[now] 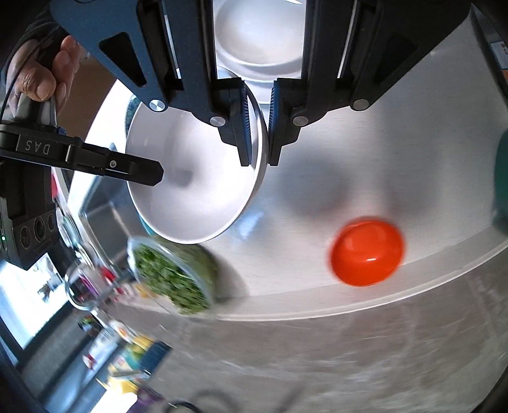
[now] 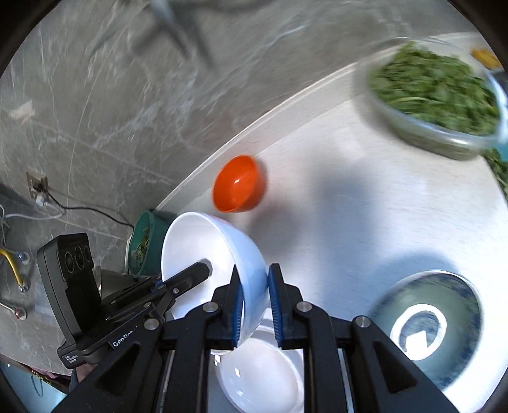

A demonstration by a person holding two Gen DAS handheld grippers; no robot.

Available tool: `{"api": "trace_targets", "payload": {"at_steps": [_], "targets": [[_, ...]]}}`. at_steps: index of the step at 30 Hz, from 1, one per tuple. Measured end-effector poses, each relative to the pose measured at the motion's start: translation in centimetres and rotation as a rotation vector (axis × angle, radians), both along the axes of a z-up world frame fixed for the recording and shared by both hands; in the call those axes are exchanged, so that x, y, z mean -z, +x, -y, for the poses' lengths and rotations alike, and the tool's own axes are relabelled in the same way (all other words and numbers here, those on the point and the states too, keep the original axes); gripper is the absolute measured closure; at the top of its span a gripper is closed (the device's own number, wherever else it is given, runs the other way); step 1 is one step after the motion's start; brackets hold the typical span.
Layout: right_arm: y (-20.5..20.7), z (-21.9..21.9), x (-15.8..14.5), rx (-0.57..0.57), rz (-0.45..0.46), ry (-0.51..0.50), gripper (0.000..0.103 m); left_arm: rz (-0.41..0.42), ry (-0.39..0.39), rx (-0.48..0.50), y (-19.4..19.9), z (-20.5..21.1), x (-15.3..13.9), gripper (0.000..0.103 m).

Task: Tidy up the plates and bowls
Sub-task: 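Carry the small white bowl with both tools and lower it into the patterned bowl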

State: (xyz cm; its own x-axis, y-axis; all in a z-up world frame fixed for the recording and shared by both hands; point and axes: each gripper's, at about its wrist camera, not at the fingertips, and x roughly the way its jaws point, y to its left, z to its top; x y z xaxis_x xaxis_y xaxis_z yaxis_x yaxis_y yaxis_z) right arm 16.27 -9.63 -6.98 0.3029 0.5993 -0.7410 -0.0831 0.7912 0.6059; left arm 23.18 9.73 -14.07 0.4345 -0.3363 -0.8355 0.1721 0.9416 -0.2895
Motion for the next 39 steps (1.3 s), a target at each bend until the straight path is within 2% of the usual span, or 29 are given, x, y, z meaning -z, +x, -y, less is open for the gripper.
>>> {"api": "trace_targets", "payload": {"at_steps": [6, 14, 23, 30, 39], "targets": [[-2.5, 6.0, 0.4, 0.074, 0.000, -0.001, 0.084, -0.020, 0.019, 0.078, -0.5, 7.6, 0.8, 0.094], [-5.5, 12.0, 2.1, 0.132, -0.033, -0.014, 0.082, -0.085, 0.040, 0.142, -1.8, 14.1, 3.9, 0.094], [-7.4, 15.6, 6.9, 0.149, -0.126, -0.028, 0.082, -0.181, 0.076, 0.154, -2.4, 16.8, 10.0, 0.094], [-7.1, 15.9, 9.3, 0.133, -0.172, -0.052, 0.082, -0.189, 0.121, 0.148, -2.0, 18.0, 12.2, 0.094], [-6.5, 15.3, 9.6, 0.102, -0.156, -0.129, 0.082, -0.185, 0.151, 0.141, -2.2, 19.2, 13.5, 0.092]]}}
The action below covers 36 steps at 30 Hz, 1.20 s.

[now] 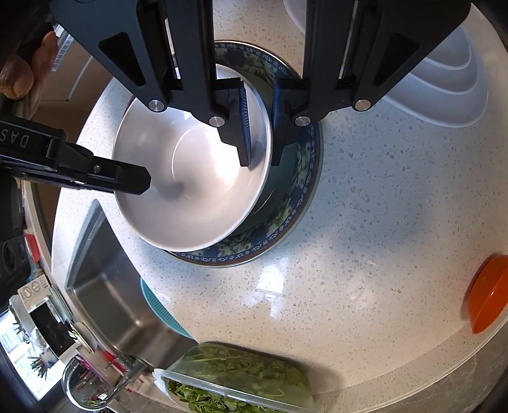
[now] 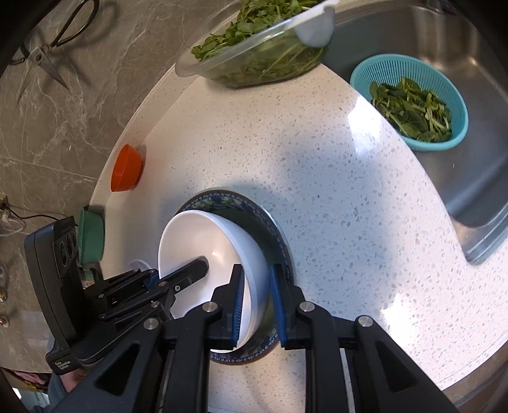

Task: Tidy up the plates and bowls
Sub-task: 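Carry the small white bowl with both tools and lower it into the patterned bowl, then open both tools and release the small white bowl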

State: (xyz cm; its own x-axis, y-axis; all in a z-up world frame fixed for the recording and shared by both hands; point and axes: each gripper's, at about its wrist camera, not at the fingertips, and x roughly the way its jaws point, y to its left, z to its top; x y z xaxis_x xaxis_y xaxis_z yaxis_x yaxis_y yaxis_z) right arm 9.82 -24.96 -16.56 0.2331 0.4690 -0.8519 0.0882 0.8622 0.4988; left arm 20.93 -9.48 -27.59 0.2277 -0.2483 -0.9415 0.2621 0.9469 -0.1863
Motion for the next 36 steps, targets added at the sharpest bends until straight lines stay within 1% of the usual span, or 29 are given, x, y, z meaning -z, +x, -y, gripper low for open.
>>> {"api": "trace_targets", "payload": {"at_steps": [4, 5, 7, 8, 9, 10, 11, 12, 14, 15, 19, 21, 27, 30, 33, 34, 35, 36], "targets": [[0.1, -0.8, -0.3, -0.033, 0.015, -0.069, 0.082, 0.020, 0.019, -0.001, 0.3, 1.0, 0.5, 0.091], [0.1, -1.1, -0.4, -0.041, 0.019, -0.087, 0.082, 0.021, 0.022, 0.001, 0.3, 1.2, 0.6, 0.090], [0.1, -1.1, -0.4, -0.044, 0.017, -0.094, 0.082, 0.018, 0.009, 0.003, 0.2, 1.1, 0.4, 0.084], [0.1, -1.1, -0.4, -0.044, 0.015, -0.093, 0.082, 0.016, -0.007, 0.007, 0.1, 1.2, 0.3, 0.078], [0.1, -1.1, -0.4, -0.043, 0.014, -0.093, 0.082, 0.016, -0.017, 0.012, 0.0, 1.2, 0.3, 0.067], [0.1, -1.1, -0.4, -0.043, 0.012, -0.094, 0.083, 0.018, -0.039, 0.021, -0.1, 1.3, 0.1, 0.060], [0.1, -1.2, -0.4, -0.044, 0.012, -0.095, 0.083, 0.020, -0.055, 0.030, -0.2, 1.5, 0.0, 0.047], [0.1, -1.4, -0.4, -0.046, 0.011, -0.097, 0.084, 0.021, -0.060, 0.038, -0.4, 1.7, 0.0, 0.039], [0.1, -1.6, -0.4, -0.048, 0.011, -0.104, 0.085, 0.023, -0.062, 0.046, -0.5, 2.0, -0.1, 0.033], [0.1, -1.7, -0.4, -0.050, 0.012, -0.108, 0.085, 0.025, -0.068, 0.049, -0.6, 2.1, -0.1, 0.031], [0.1, -1.7, -0.4, -0.045, 0.005, -0.109, 0.085, 0.029, -0.095, 0.043, -0.7, 1.9, -0.5, 0.029], [-0.1, -1.7, -0.5, -0.042, 0.006, -0.110, 0.085, 0.038, -0.105, 0.041, -0.7, 1.7, -0.9, 0.024], [-0.1, -1.1, -1.0, -0.021, 0.016, -0.096, 0.084, 0.062, -0.128, 0.032, -0.9, 0.7, -2.5, 0.021], [-0.2, -0.9, -1.7, -0.012, 0.033, -0.074, 0.075, 0.066, -0.152, 0.026, -1.2, 0.3, -3.6, 0.020], [-0.7, -0.6, -3.1, -0.007, 0.076, -0.025, 0.066, 0.084, -0.210, 0.016, -2.0, -0.7, -5.2, 0.020], [-0.9, -0.5, -3.5, -0.006, 0.091, -0.014, 0.056, 0.097, -0.239, 0.013, -2.2, -1.3, -5.9, 0.020], [-1.2, -0.2, -4.0, -0.001, 0.110, -0.001, 0.043, 0.110, -0.262, 0.007, -2.4, -2.1, -6.5, 0.014], [-1.6, 0.3, -4.5, 0.009, 0.136, 0.027, 0.036, 0.122, -0.281, -0.001, -2.5, -3.2, -7.1, 0.007]]}}
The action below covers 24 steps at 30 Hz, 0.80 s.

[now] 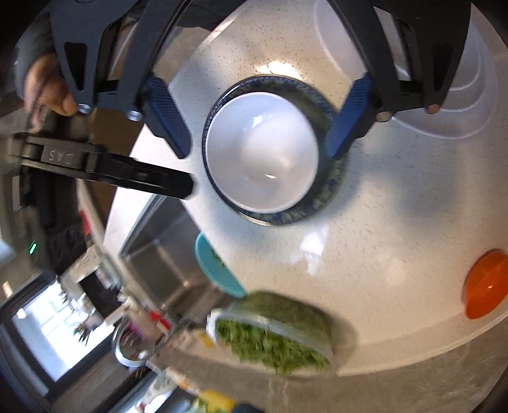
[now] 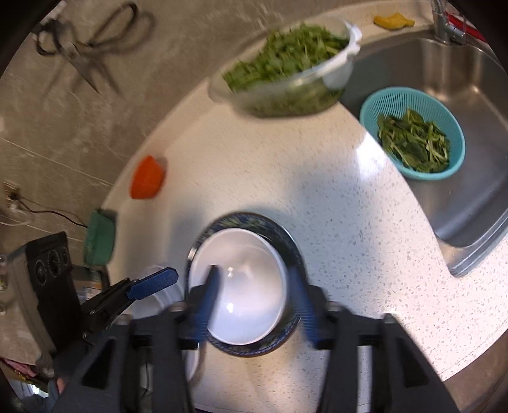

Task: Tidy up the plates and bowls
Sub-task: 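Open both tools and release the small white bowl, then move both tools to the orange bowl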

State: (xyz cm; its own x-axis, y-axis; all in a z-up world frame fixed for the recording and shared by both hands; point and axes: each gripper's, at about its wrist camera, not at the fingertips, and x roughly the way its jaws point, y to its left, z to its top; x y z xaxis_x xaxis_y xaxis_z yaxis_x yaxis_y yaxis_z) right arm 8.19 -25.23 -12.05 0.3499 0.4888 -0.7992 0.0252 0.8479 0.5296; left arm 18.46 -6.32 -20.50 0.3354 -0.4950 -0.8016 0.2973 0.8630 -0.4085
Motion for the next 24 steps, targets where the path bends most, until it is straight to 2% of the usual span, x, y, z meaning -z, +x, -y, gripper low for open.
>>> {"api": "trace_targets", "payload": {"at_steps": [1, 2, 6, 10, 11, 14, 16, 18, 22, 24], "targets": [[-0.4, 0.6, -0.3, 0.008, 0.022, 0.033, 0.025, 0.008, -0.022, -0.016, -0.1, -1.4, -0.6, 0.004], [-0.6, 0.8, -0.5, 0.011, 0.030, 0.049, 0.021, 0.013, -0.046, -0.041, -0.1, -3.4, -1.1, 0.000], [-0.9, 2.0, -1.1, 0.015, 0.059, 0.136, 0.019, 0.043, -0.072, -0.191, 0.1, -12.0, -2.5, 0.000], [0.9, 1.3, -2.4, 0.004, 0.066, 0.246, 0.006, 0.138, -0.041, -0.343, 0.3, -21.5, -3.5, 0.000], [1.7, 0.8, -2.9, 0.000, 0.072, 0.272, 0.005, 0.141, -0.045, -0.371, 0.5, -23.4, -3.7, 0.000], [4.8, -2.0, -4.5, -0.041, 0.083, 0.293, 0.005, 0.060, -0.041, -0.455, 2.3, -29.3, -3.5, 0.000], [7.3, -4.6, -5.3, -0.076, 0.081, 0.290, 0.005, 0.047, -0.039, -0.496, 3.9, -32.5, -3.4, 0.000], [10.6, -7.5, -5.6, -0.116, 0.062, 0.311, 0.005, 0.030, 0.008, -0.546, 5.9, -34.8, -3.2, 0.000], [15.8, -13.3, -5.0, -0.186, 0.039, 0.296, 0.005, 0.010, 0.029, -0.510, 10.8, -36.1, -1.6, 0.000], [18.5, -16.6, -3.3, -0.194, -0.010, 0.280, 0.005, -0.013, 0.005, -0.482, 13.3, -36.1, -0.3, 0.001]]}}
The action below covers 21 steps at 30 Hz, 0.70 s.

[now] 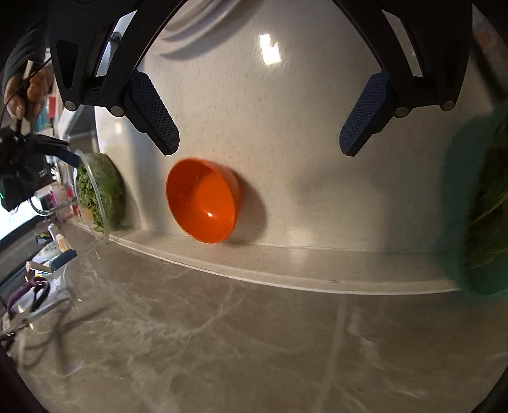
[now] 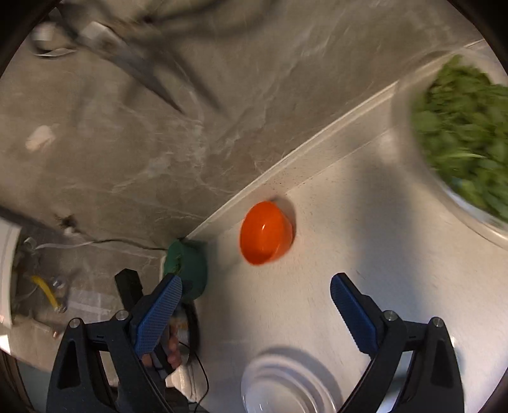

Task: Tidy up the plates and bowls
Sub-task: 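Move both tools to the orange bowl, then close the left tool on the orange bowl rim while the right tool grips it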

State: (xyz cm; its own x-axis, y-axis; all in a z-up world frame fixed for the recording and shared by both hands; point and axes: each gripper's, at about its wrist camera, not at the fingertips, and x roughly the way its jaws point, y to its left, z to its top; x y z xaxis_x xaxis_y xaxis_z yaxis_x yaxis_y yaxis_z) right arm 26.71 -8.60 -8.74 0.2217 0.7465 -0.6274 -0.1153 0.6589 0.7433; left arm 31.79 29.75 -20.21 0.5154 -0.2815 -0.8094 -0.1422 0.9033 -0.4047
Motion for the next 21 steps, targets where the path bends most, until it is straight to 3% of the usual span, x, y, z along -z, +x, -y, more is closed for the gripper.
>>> {"api": "trace_targets", "payload": {"at_steps": [4, 10, 13, 15, 17, 21], "targets": [[3.3, -4.8, 3.3, -0.042, -0.053, -0.034, 0.011, -0.025, -0.053, 0.009, 4.2, 0.0, 3.0, 0.002], [6.2, -9.8, 8.4, -0.111, -0.130, -0.102, 0.027, -0.036, -0.027, 0.065, 8.0, 1.0, 5.0, 0.008], [7.0, -10.2, 9.6, -0.099, -0.147, -0.118, 0.029, -0.051, -0.016, 0.072, 9.0, 1.1, 5.8, 0.017], [7.4, -10.4, 10.0, -0.107, -0.157, -0.111, 0.034, -0.062, -0.031, 0.081, 9.4, 1.1, 6.4, 0.036], [7.6, -10.6, 10.3, -0.119, -0.160, -0.138, 0.036, -0.083, -0.044, 0.096, 10.1, 1.3, 7.5, 0.044], [8.1, -10.7, 11.2, -0.109, -0.179, -0.123, 0.038, -0.090, -0.070, 0.127, 10.9, 1.9, 8.7, 0.050]]}}
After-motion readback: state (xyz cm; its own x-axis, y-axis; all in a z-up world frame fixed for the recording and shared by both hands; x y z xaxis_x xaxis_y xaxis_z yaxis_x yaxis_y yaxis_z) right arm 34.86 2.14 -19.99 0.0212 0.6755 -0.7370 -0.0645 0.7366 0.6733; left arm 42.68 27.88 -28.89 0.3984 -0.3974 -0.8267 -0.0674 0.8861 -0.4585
